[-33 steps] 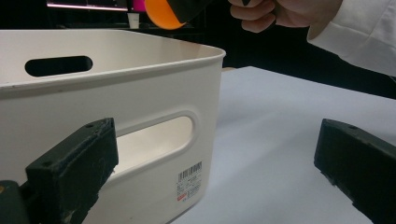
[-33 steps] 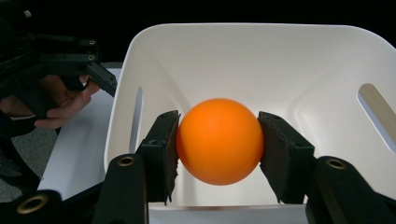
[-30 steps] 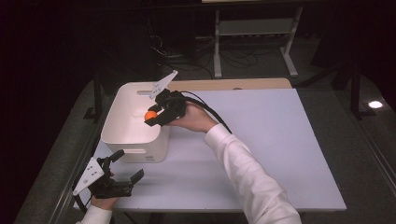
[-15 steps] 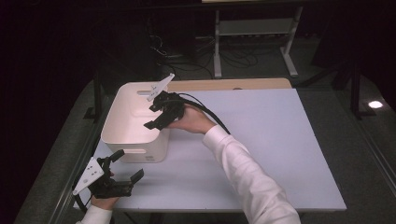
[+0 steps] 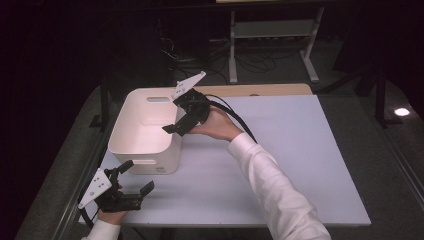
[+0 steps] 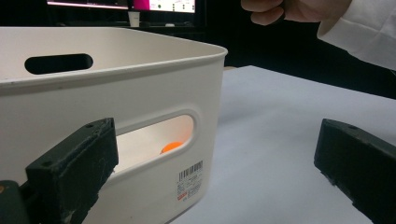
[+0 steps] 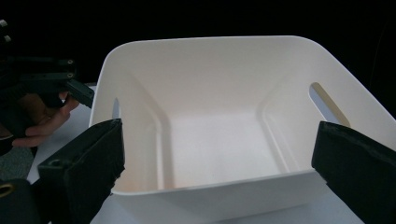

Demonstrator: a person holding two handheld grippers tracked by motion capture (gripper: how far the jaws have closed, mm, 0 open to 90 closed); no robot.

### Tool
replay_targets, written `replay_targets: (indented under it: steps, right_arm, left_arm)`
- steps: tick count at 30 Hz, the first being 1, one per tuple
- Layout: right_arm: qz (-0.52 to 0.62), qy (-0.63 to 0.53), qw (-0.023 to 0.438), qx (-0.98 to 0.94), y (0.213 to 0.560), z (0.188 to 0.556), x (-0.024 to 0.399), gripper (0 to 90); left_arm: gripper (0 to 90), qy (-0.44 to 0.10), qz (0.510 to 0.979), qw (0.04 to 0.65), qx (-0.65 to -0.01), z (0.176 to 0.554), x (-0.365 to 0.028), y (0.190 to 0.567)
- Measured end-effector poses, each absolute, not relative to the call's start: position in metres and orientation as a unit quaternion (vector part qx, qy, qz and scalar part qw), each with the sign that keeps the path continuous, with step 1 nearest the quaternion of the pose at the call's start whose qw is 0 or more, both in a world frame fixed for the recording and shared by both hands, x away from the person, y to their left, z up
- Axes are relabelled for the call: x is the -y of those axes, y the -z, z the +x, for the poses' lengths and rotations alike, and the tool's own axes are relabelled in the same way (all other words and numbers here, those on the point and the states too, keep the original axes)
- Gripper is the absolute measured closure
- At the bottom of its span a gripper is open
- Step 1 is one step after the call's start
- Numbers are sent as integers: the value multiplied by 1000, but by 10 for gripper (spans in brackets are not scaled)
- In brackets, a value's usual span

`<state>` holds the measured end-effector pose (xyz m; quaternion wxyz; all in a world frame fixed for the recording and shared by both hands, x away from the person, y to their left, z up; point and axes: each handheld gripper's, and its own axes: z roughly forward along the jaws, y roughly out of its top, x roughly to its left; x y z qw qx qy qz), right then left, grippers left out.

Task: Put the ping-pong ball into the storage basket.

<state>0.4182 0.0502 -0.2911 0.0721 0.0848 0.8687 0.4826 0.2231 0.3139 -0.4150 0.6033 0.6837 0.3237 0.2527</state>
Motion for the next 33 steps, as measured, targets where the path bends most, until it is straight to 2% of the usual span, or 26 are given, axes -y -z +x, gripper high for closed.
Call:
replay_targets:
  steps: [33]
  right_arm:
    - [139,-495,76,-854,307,414,14,5]
  left_arm:
    - [0,-255,685,599,-327,226,-312,416]
